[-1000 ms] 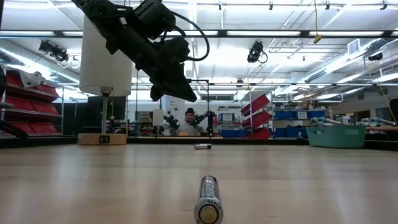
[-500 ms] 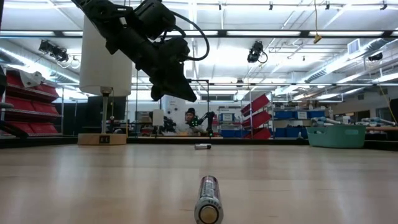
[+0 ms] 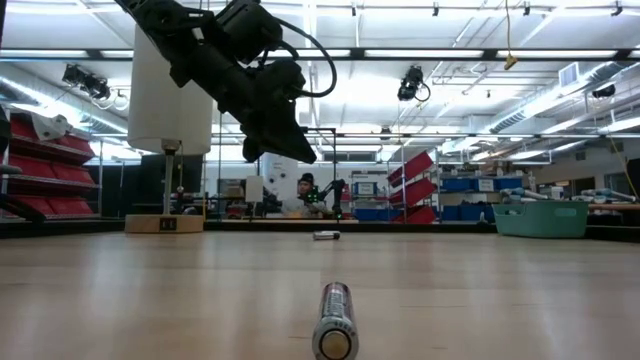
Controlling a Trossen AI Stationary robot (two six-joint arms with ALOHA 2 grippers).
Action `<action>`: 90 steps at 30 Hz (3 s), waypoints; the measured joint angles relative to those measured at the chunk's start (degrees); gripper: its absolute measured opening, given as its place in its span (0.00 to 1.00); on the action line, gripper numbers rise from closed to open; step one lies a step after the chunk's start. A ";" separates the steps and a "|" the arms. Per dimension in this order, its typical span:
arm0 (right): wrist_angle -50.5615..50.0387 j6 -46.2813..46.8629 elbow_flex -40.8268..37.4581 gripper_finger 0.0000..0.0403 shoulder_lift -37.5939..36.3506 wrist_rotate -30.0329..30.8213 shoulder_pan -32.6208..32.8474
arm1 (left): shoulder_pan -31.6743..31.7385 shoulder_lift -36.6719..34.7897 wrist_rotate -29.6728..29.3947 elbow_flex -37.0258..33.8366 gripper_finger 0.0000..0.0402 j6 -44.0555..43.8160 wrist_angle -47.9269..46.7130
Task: Sort batteries
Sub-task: Put the silver battery into the yellow bin
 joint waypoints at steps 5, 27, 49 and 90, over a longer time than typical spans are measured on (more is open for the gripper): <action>-1.01 -0.85 2.64 0.27 0.00 -2.87 2.93 | 0.00 0.00 0.00 0.00 0.08 -0.04 0.04; 0.51 -2.86 3.15 0.46 5.55 -3.26 12.23 | 0.00 -0.02 -0.02 0.00 0.08 0.25 0.50; -9.34 -1.19 3.23 0.46 -0.08 -1.45 13.57 | 0.00 -0.02 -0.02 0.00 0.08 0.01 0.24; 3.51 -39.50 -4.77 0.43 2.43 -11.39 14.58 | -0.02 -0.02 0.66 0.00 0.07 -0.46 -6.02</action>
